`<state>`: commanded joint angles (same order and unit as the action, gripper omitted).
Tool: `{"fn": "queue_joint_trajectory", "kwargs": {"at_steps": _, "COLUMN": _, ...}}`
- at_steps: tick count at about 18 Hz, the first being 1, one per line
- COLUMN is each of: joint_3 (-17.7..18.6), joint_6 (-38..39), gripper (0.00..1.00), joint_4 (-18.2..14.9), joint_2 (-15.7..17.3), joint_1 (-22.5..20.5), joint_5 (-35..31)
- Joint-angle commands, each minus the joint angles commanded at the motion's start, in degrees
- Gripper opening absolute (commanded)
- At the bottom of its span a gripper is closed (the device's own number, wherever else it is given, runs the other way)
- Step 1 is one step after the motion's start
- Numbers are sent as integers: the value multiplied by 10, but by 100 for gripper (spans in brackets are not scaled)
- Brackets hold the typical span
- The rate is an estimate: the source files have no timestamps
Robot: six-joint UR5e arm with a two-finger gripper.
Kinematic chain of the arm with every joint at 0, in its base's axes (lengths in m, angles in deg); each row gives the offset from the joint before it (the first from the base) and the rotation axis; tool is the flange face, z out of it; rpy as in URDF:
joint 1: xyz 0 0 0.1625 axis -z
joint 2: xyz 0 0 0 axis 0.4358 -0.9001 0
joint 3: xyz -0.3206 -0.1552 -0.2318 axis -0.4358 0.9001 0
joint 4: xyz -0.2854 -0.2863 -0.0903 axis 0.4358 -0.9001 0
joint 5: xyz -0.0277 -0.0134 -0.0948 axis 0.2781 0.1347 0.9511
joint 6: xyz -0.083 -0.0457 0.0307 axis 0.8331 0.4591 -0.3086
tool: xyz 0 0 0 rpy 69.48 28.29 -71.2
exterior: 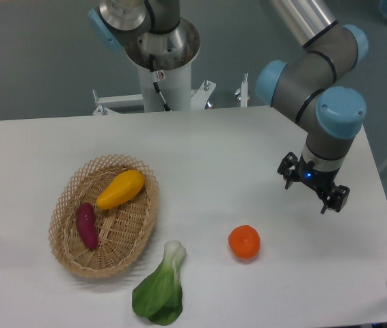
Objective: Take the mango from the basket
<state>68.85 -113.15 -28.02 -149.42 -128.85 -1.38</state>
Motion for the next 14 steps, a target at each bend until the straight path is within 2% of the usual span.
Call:
{"fn": "queue_joint_trajectory", "kwargs": {"at_steps": 10, "joint_3": 10, "joint_6": 27, "gripper": 100, "joint_4": -3, "joint_2": 7, "joint_1": 4, "joint_5": 9}}
{"fn": "queue_joint_trajectory", "kwargs": {"at_steps": 14, "joint_3": 43, "joint_6": 54, "gripper": 100, "joint_4": -5, "joint_2": 33, "joint_1": 9, "joint_5": 74}}
